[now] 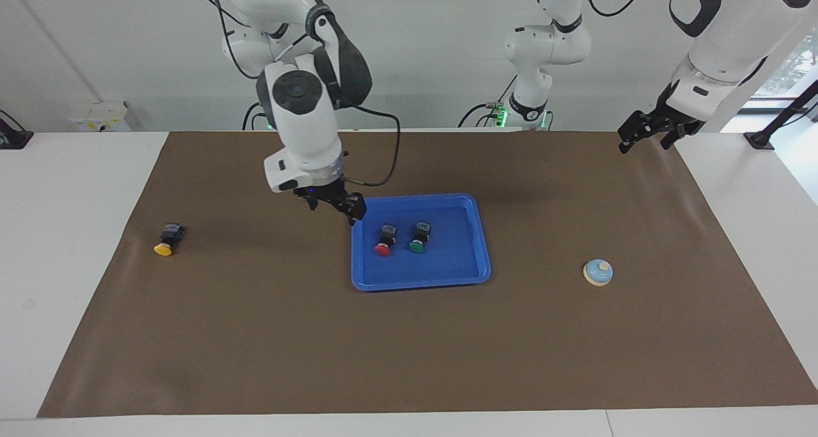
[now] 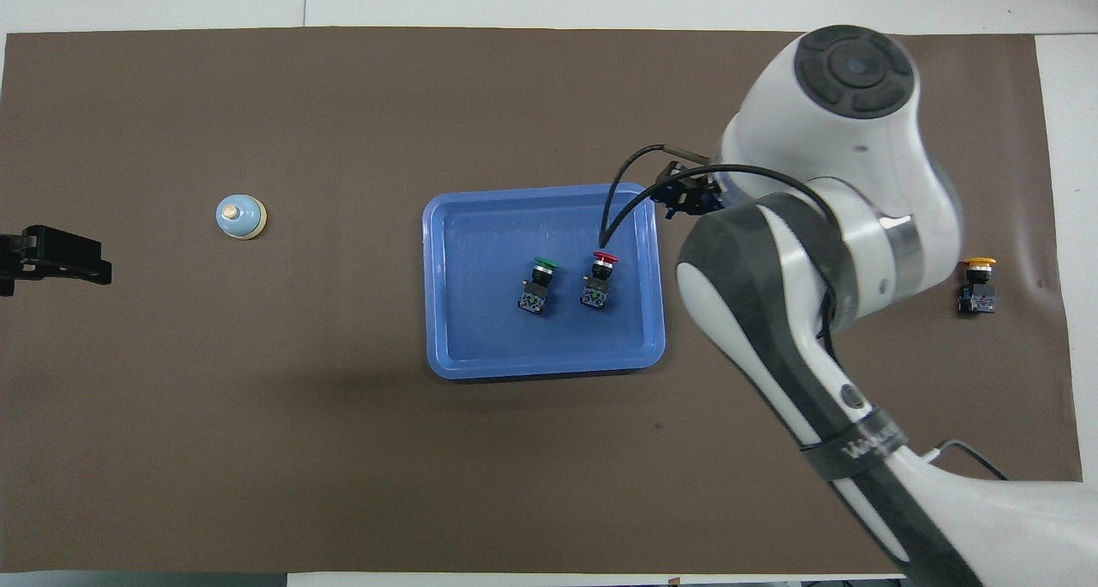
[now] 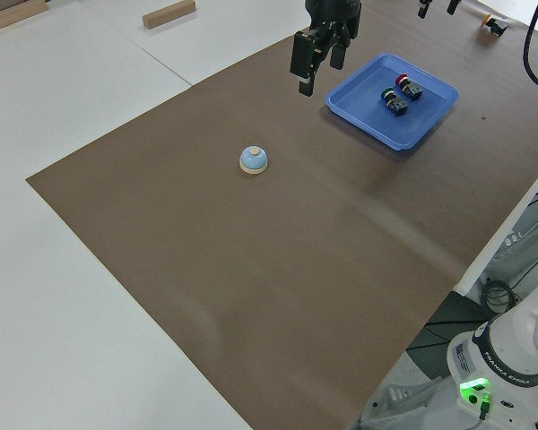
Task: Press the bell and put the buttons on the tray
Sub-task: 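Move the right gripper to the yellow-capped button and grasp it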
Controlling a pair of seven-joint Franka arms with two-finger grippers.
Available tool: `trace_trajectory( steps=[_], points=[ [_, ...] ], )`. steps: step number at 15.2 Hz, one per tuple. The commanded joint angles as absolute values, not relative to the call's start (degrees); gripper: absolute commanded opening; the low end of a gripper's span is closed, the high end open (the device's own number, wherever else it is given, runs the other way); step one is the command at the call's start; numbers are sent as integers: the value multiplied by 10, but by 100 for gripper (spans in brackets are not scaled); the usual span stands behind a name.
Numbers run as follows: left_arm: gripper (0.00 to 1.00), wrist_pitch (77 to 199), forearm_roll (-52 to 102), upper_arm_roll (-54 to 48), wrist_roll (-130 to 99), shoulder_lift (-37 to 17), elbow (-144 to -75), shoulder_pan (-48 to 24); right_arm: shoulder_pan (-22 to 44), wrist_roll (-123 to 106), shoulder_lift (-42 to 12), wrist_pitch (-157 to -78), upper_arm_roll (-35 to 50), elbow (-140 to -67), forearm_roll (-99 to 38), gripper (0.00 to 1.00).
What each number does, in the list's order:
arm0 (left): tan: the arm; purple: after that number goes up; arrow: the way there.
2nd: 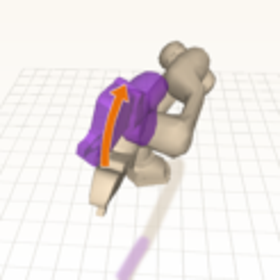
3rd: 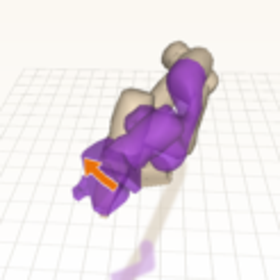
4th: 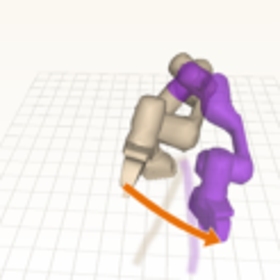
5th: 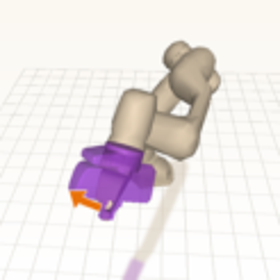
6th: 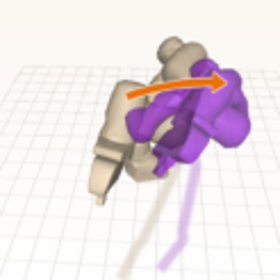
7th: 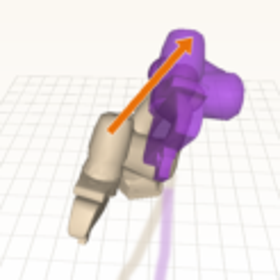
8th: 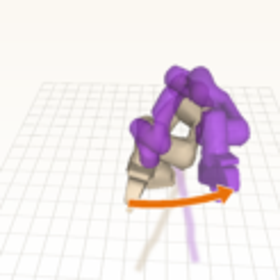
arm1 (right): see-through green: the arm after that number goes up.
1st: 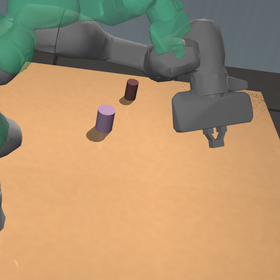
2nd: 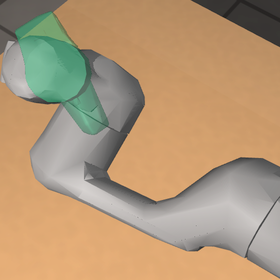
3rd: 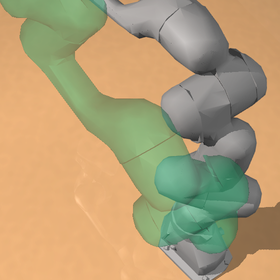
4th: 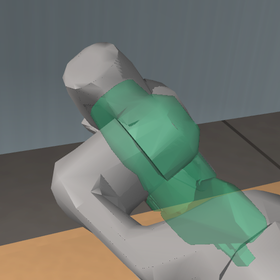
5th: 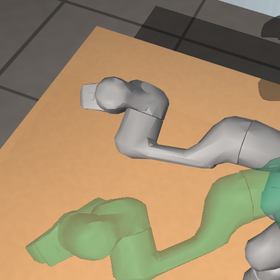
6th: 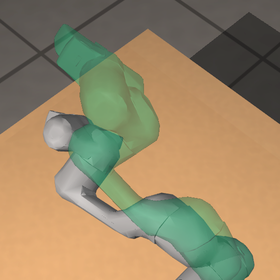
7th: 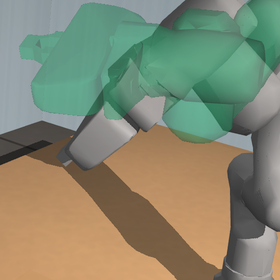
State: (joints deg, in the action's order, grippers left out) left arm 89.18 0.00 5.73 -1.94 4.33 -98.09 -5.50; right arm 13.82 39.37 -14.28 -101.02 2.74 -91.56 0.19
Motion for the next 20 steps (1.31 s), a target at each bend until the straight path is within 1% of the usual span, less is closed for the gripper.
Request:
trace_trajectory(
  steps=[1,4,6,7,11,14,17,20],
  points=[
    [100,887,-2,57,-23,57,-993,-54,76,281,-118,-1000,35,-950,28,100],
    [100,887,-2,57,-23,57,-993,-54,2,179,-113,-1012,35,-973,46,100],
    [100,887,-1,57,-23,57,-993,-54,-49,108,-103,-1046,35,-1004,47,100],
    [100,887,-2,57,-23,57,-993,-54,-75,82,-93,-1072,35,-1028,47,100],
    [100,887,-2,57,-23,57,-993,-54,-163,-34,-55,-1224,35,-1159,47,100],
    [100,887,-2,57,-23,57,-993,-54,-205,-86,-40,-1317,35,-1228,47,100],
    [100,887,-2,57,-23,57,-993,-54,-236,-110,-47,-1412,36,-1269,47,100],
    [100,887,-2,57,-23,57,-993,-54,-243,-107,-58,-1447,36,-1291,47,100]
  ],
)
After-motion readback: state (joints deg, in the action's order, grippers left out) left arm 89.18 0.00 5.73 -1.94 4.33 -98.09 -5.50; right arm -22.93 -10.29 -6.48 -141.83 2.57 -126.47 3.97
